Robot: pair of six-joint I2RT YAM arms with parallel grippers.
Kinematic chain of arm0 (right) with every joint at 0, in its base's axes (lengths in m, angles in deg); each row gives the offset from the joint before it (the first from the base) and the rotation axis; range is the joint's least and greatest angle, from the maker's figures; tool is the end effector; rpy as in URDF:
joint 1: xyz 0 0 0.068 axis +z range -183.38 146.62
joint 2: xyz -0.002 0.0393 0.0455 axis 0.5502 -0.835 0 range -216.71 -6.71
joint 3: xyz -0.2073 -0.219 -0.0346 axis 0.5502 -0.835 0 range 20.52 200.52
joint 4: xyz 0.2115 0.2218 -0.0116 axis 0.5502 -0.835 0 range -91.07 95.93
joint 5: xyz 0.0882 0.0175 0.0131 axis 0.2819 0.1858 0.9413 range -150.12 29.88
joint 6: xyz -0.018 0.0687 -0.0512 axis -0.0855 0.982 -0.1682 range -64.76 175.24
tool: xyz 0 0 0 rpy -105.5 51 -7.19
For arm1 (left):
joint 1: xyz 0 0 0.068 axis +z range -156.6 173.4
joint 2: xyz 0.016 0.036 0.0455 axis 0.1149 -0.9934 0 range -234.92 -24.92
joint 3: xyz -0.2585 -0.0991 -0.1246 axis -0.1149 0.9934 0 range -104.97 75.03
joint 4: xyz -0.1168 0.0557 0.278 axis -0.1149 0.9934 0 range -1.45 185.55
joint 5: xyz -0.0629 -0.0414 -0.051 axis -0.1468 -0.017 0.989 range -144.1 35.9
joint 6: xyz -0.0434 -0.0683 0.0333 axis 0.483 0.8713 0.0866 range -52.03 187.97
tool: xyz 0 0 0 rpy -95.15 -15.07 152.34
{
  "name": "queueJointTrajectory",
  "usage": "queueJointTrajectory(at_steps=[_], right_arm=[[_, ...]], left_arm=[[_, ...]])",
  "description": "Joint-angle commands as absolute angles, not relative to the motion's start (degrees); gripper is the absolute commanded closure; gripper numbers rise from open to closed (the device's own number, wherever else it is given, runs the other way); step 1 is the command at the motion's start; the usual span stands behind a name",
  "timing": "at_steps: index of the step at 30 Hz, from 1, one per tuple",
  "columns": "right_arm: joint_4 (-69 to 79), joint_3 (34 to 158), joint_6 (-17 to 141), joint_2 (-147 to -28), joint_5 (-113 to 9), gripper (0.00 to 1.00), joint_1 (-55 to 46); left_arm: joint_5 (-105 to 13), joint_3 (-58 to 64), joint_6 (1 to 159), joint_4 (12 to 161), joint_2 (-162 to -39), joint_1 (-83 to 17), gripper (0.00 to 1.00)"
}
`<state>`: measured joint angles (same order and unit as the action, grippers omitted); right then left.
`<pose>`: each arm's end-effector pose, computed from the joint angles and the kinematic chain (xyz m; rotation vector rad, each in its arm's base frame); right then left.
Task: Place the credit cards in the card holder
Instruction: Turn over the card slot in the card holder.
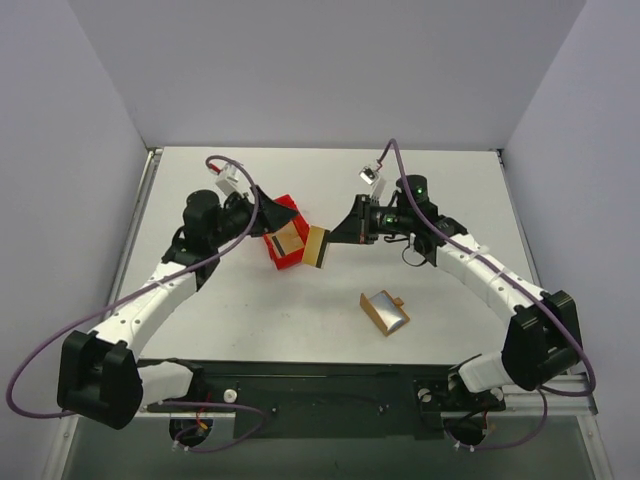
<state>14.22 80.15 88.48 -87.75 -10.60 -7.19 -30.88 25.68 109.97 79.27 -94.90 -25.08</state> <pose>0.3234 0.2249 0.3262 -0.5661 1.9007 1.4787 0.3283 -0.1420 0.3157 -0.0729 1.8919 -1.1016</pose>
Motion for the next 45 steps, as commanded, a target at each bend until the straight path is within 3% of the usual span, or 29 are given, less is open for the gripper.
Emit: queueJointTrajectory(at_steps=[1,8,14,18,24,26,27,32,34,40,45], right_arm=[[28.4,78.0,96.3,-89.1,-1.1,1.0,-8.3],[36.8,75.7,102.6,-89.4,1.5,1.0,-10.1],[48.1,72.9,110.7,-89.5,3.3,1.0,-12.0],[50.7,72.3,112.8,-89.9,3.8,1.0,-12.6],[48.4,72.5,111.0,-89.6,3.3,1.0,-12.6],[46.4,72.8,109.7,-89.2,2.7,1.0,-12.6],[45.7,73.0,109.1,-88.9,2.2,1.0,-12.6],[41.5,72.6,106.4,-87.2,-1.4,0.68,-12.6],[43.3,71.6,107.4,-86.6,-3.8,0.6,-12.0],[51.6,70.4,111.4,-87.7,-6.1,0.57,-8.9],[56.7,68.2,113.8,-87.2,-9.5,0.68,-7.6]], left_arm=[[-19.6,27.1,112.8,66.5,-95.3,-28.8,0.26],[-18.3,28.4,113.8,63.2,-95.4,-32.8,0.27],[-17.5,29.3,113.8,62.6,-95.3,-32.9,0.39],[-17.4,29.6,113.8,62.4,-95.3,-32.9,0.41],[-14.9,29.3,114.3,60.0,-96.0,-33.8,0.71],[-14.5,29.1,114.6,59.5,-96.5,-34.1,0.87],[-14.5,29.1,114.6,59.7,-96.6,-34.3,1.0],[-16.2,30.2,117.6,56.7,-96.5,-34.9,1.0],[-18.4,32.1,120.9,51.9,-96.5,-35.2,1.0],[-29.4,39.6,132.4,35.4,-96.5,-36.2,1.0],[-38.5,43.6,134.3,32.3,-94.4,-38.0,1.0]])
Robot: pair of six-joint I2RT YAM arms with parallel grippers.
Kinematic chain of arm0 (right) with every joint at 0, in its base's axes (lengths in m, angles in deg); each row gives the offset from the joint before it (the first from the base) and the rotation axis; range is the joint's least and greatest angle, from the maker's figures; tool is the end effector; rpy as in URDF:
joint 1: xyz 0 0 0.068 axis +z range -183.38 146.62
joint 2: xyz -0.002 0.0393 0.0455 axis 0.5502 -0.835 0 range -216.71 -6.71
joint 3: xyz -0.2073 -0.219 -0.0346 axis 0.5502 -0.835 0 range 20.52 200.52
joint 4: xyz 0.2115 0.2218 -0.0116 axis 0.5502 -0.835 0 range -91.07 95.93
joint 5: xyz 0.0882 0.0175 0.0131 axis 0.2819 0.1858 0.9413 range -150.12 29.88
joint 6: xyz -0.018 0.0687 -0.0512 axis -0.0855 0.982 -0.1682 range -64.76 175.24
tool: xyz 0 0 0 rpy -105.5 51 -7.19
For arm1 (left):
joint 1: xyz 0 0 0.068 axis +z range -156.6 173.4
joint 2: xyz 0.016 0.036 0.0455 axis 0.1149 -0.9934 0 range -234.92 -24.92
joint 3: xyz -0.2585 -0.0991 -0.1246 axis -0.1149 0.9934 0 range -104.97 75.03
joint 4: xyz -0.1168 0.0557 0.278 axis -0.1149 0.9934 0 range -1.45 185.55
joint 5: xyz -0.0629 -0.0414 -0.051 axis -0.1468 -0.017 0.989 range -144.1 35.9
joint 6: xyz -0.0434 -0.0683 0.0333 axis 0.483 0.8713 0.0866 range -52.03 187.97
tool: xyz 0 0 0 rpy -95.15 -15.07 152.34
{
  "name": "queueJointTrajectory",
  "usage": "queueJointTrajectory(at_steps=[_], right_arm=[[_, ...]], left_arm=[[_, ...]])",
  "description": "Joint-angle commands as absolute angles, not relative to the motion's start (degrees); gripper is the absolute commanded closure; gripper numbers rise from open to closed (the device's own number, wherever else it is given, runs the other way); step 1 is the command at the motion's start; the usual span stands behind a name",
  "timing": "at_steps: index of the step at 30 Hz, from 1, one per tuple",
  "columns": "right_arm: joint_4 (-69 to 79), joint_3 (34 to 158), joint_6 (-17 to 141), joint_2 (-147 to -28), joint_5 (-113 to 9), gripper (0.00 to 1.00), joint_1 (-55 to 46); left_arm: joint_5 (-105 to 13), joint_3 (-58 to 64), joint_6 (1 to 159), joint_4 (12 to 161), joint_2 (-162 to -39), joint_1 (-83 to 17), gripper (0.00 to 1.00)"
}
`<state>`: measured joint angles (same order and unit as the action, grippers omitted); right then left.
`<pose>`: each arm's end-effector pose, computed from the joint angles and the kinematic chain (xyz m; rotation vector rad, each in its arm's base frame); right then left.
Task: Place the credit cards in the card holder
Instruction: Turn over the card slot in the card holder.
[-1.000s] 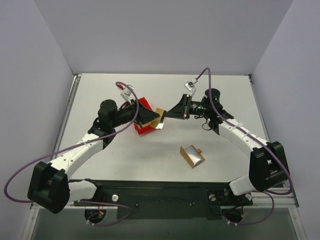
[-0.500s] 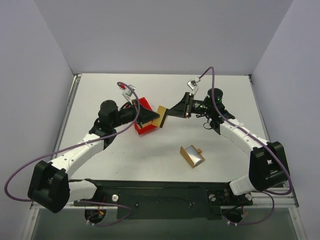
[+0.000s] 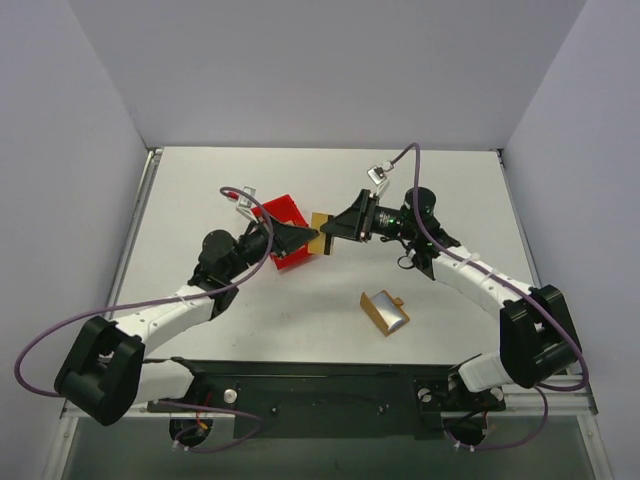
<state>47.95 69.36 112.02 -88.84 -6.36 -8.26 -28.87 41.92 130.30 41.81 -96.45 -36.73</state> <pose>0.3135 0.2161 0.3140 -0.4516 1.7162 1.7519 0.2737 -0.1971 0.2799 -0.0460 1.6613 -1.5929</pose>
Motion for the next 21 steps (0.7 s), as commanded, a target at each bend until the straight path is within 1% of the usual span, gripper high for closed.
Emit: queueJointTrajectory(at_steps=[1,5,8,10,13,18,21], right_arm=[[56.6,68.1,113.8,-87.1,-10.2,0.69,-7.4],[56.6,68.1,114.0,-87.4,-11.1,0.73,-6.8],[56.7,68.1,114.2,-87.6,-11.8,0.79,-6.6],[56.3,68.5,114.5,-88.0,-11.5,0.8,-6.4],[56.7,69.0,114.7,-88.7,-11.2,0.8,-6.0],[57.0,69.5,114.9,-89.0,-11.0,0.75,-5.7],[57.1,69.6,115.2,-89.2,-10.9,0.74,-5.7]], left_arm=[[-41.3,45.0,134.5,32.3,-93.0,-38.5,1.0],[-47.4,46.9,134.4,33.0,-90.1,-39.4,1.0],[-47.7,46.8,134.2,33.7,-89.7,-39.5,1.0],[-47.5,46.8,134.2,33.6,-89.6,-39.5,1.0],[-47.0,46.7,134.6,32.6,-90.4,-39.6,1.0],[-45.8,46.3,134.6,32.0,-91.5,-39.9,1.0],[-45.3,46.1,134.6,32.0,-92.0,-40.1,1.0]])
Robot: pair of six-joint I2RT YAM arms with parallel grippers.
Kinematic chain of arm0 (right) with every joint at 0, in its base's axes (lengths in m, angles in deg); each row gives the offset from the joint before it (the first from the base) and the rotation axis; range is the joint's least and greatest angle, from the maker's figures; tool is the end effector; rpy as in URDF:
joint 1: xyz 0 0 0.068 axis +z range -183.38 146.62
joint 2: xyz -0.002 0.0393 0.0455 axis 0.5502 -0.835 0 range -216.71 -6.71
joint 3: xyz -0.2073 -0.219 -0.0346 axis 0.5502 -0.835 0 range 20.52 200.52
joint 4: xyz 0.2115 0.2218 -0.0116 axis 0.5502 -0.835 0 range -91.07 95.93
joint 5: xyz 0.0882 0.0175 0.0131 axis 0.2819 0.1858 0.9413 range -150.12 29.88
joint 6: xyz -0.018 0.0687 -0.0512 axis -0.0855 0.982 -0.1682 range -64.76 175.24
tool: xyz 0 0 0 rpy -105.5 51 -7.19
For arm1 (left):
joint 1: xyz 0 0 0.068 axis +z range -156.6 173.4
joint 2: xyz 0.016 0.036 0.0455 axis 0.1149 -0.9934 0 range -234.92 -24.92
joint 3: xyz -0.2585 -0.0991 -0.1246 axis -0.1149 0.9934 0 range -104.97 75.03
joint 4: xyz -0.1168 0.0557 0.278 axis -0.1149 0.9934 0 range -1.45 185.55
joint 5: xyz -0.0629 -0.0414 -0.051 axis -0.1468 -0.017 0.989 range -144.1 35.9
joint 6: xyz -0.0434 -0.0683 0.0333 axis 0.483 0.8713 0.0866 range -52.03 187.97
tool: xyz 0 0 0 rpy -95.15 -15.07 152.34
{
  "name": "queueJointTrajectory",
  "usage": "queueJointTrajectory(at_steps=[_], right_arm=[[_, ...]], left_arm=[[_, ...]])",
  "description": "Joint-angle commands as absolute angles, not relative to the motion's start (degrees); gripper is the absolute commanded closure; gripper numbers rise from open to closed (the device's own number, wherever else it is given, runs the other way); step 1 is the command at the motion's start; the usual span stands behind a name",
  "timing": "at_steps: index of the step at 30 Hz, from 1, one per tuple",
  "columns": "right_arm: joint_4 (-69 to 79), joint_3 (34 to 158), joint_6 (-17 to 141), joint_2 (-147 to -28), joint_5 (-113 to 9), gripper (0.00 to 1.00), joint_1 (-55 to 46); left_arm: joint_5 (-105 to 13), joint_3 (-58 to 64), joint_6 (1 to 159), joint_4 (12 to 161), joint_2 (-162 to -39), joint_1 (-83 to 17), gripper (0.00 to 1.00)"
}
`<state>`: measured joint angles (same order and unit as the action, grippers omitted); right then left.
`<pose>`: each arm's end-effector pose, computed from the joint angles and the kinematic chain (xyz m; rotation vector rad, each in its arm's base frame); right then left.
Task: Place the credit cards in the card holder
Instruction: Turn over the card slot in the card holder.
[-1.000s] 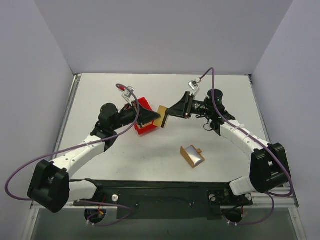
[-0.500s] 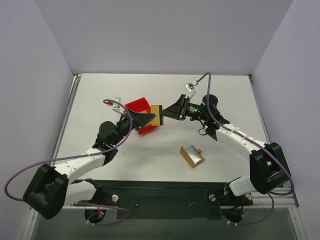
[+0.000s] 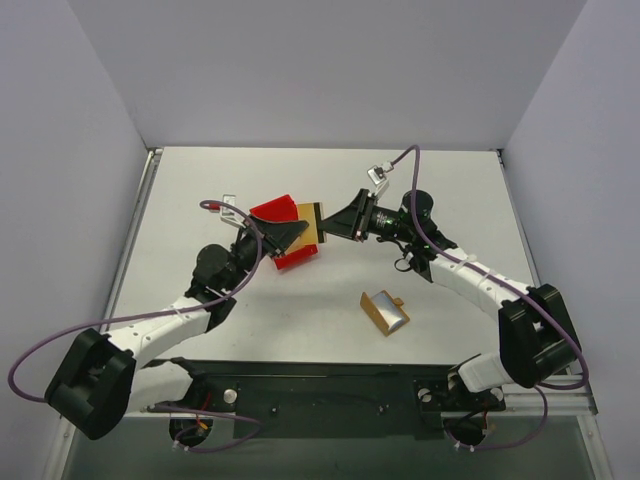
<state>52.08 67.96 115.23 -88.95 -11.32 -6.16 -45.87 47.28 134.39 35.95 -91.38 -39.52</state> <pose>0.3088 0.2245 0.3132 -0.3763 1.6842 1.7669 0.2578 -0.1801 0.2845 -0.3010 1.4798 -1.5342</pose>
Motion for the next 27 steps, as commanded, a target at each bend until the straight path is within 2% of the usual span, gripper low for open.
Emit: queueJointTrajectory(at_steps=[1,5,9,10,12,13,15,16,18,23,25,27], right_arm=[[57.2,69.6,115.3,-89.2,-10.8,0.74,-5.7],[57.4,69.5,115.3,-89.2,-11.0,0.76,-5.6],[55.9,69.4,113.6,-88.5,-11.4,0.92,-5.7],[54.5,69.5,113.3,-88.4,-11.6,0.98,-5.7],[51.2,70.1,111.4,-87.7,-11.9,1.0,-5.7],[49.4,70.6,109.5,-87.1,-12.0,1.0,-5.9],[39.4,71.6,104.9,-85.0,-14.2,1.0,-6.1],[35.3,72.0,102.8,-84.3,-16.6,1.0,-6.2],[25.6,73.5,97.5,-81.7,-21.5,1.0,-7.0],[-2.2,77.0,89.1,-76.2,-39.5,1.0,-9.4],[-10.0,78.6,87.6,-75.2,-48.5,1.0,-10.7],[-16.2,79.7,85.7,-74.7,-52.2,1.0,-11.2]], left_arm=[[-45.1,46.0,134.6,32.0,-92.3,-40.2,1.0],[-44.6,46.0,134.5,31.9,-92.7,-40.7,1.0],[-44.5,46.3,134.4,32.1,-92.5,-40.8,1.0],[-44.3,46.3,134.3,32.1,-92.5,-40.8,1.0],[-44.1,46.2,134.2,32.5,-92.7,-40.8,1.0],[-43.9,46.3,134.2,32.6,-92.8,-40.8,0.97],[-44.1,46.1,133.5,34.1,-92.7,-40.8,0.77],[-44.0,45.4,132.8,35.9,-92.4,-40.8,0.63],[-43.3,43.5,130.5,41.2,-92.3,-40.9,0.54],[-43.5,40.5,126.3,50.5,-92.6,-42.5,0.41],[-44.0,38.5,124.4,56.1,-93.8,-43.9,0.39],[-44.4,35.2,122.6,62.8,-96.7,-45.8,0.39]])
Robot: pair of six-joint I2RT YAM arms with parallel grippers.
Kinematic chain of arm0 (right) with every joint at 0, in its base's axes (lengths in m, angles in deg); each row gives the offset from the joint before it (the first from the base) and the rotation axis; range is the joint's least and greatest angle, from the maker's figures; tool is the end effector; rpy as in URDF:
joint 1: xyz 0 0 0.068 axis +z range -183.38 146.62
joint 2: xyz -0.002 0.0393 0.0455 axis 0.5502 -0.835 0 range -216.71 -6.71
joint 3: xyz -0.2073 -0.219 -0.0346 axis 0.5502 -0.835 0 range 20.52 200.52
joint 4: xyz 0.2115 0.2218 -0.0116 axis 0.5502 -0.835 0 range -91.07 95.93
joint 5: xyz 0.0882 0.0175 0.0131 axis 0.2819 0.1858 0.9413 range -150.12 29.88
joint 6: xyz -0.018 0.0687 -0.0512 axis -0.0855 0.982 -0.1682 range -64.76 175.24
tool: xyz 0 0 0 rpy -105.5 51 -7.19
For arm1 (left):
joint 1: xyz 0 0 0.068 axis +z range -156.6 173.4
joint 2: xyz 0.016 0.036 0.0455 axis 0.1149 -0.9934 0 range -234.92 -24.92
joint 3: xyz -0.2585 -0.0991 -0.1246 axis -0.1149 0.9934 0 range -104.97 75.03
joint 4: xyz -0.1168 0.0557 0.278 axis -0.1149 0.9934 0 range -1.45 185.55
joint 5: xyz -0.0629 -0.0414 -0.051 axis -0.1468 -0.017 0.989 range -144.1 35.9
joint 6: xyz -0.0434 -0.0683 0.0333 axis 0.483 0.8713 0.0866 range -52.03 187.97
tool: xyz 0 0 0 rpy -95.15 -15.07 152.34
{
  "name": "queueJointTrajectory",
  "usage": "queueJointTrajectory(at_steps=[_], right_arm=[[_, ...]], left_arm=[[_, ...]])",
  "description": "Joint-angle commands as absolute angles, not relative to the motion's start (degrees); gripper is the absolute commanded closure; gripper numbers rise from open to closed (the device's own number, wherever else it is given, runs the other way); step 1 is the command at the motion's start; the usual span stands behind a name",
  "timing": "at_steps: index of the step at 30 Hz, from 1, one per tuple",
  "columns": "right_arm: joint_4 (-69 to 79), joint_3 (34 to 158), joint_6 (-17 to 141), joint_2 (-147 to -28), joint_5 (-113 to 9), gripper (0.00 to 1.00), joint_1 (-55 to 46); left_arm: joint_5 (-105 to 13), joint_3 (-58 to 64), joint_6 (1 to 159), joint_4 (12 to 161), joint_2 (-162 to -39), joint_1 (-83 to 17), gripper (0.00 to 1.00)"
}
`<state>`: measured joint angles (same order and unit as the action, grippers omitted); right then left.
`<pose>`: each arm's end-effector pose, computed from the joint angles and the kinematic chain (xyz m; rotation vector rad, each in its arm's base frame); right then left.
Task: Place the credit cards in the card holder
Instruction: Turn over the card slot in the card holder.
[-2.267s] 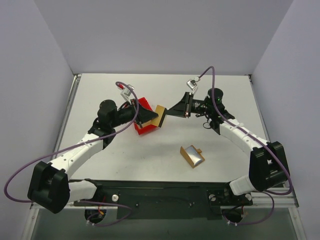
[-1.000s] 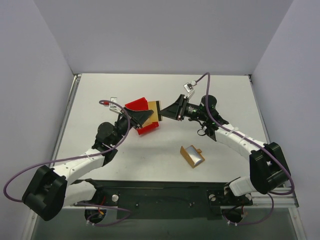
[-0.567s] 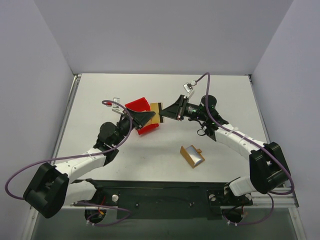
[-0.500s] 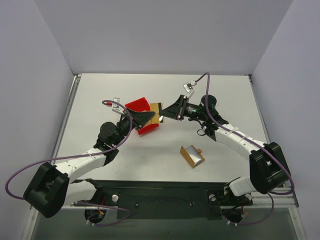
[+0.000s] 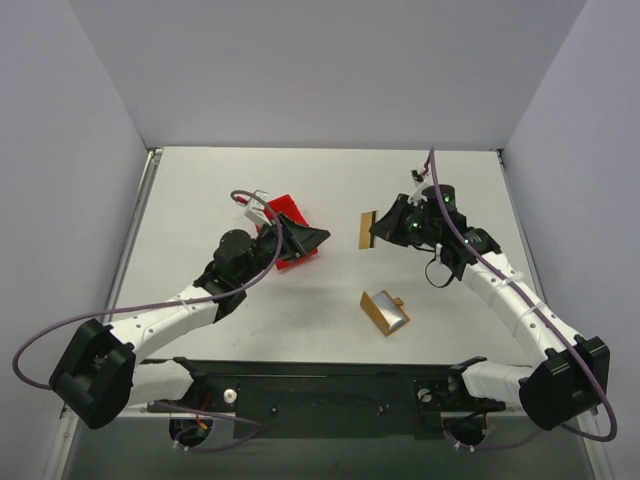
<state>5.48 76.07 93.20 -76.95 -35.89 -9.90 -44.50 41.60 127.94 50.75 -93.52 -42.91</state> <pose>0.3158 0.1719 0.3377 -0.0718 1.9656 1.1170 0.2634 -0.2096 0.2761 -0.2036 1.7058 -1.4301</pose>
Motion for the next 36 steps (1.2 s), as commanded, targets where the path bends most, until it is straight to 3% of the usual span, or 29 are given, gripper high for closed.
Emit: queueJointTrajectory(at_steps=[1,11,18,36], right_arm=[[-18.3,80.7,84.8,-74.8,-53.0,1.0,-11.3],[-35.3,82.3,74.8,-78.3,-52.6,1.0,-7.3],[-32.8,77.3,75.4,-79.2,-51.2,1.0,-1.7],[-23.3,65.8,81.2,-73.7,-42.5,1.0,-1.2]], left_arm=[[-44.6,32.9,121.4,66.9,-98.7,-47.4,0.39],[-45.0,27.6,120.9,71.8,-112.0,-55.5,0.39],[-44.5,26.5,121.8,72.1,-116.0,-57.7,0.39],[-45.6,25.8,123.5,74.0,-118.4,-61.3,0.37]])
